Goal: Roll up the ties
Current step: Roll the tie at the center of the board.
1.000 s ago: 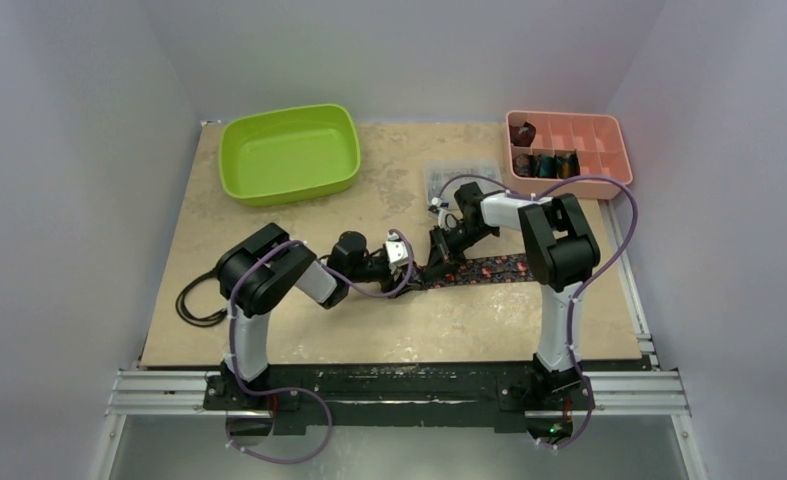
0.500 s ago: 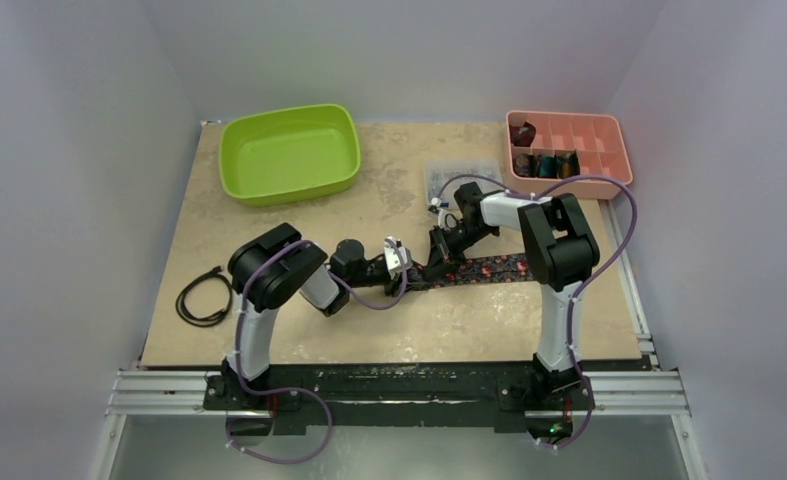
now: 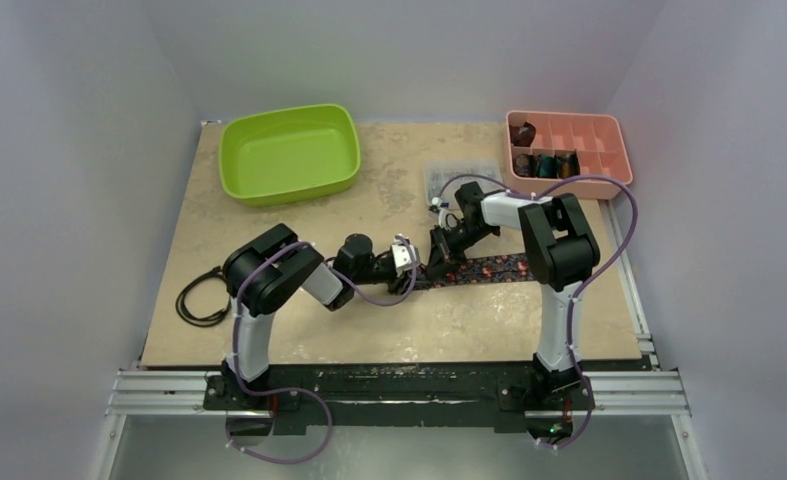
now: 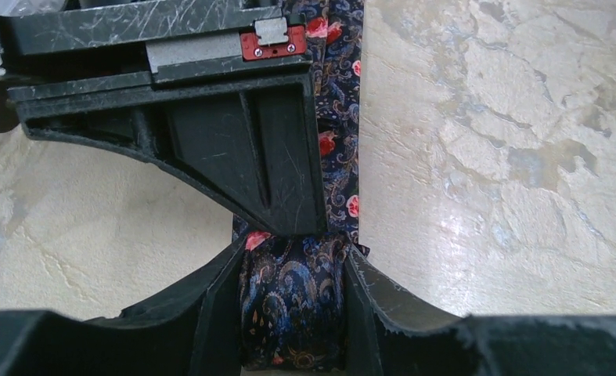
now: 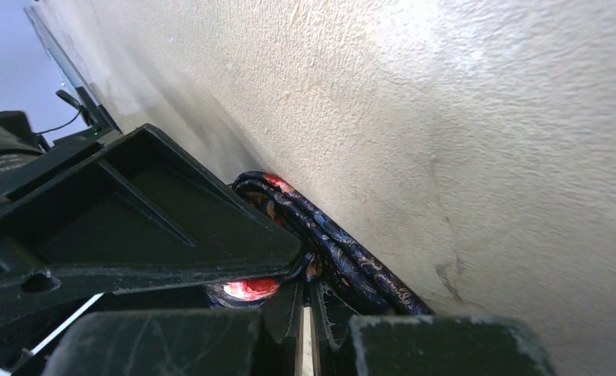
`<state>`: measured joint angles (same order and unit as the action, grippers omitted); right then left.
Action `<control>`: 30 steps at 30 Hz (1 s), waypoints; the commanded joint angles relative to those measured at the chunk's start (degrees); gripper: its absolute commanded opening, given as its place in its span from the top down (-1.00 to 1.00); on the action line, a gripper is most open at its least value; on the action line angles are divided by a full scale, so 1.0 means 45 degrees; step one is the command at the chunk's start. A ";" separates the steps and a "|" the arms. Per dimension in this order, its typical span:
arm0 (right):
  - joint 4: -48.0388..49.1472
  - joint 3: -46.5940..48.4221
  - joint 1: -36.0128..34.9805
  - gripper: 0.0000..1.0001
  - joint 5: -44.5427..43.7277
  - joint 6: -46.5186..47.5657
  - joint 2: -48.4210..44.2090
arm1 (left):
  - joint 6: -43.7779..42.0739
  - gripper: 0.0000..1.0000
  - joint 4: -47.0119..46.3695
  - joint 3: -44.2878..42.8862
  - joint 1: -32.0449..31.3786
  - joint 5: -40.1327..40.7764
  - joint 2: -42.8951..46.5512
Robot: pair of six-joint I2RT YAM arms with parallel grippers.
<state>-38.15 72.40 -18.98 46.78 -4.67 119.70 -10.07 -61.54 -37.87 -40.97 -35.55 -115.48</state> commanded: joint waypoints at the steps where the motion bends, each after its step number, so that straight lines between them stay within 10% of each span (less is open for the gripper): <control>1: 0.1224 -0.0247 -0.0017 1.00 -0.2065 0.0970 -0.0088 | -0.2056 0.45 0.6583 -0.1195 -0.0493 0.1290 0.0168; 10: 0.1036 -0.0240 0.0306 0.85 -0.0559 0.0898 -0.0843 | -0.3362 0.59 1.1046 -0.2706 -0.0817 0.2336 -0.0017; 30: -0.2009 0.0438 0.2003 0.52 0.2112 0.3461 -0.1482 | -0.3979 0.68 1.3265 -0.3678 -0.0817 0.2626 -0.0408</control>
<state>-44.88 72.40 -10.52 52.07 8.73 116.79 -24.71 -19.49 -56.03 -44.40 -29.61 -112.07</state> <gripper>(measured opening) 0.198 0.393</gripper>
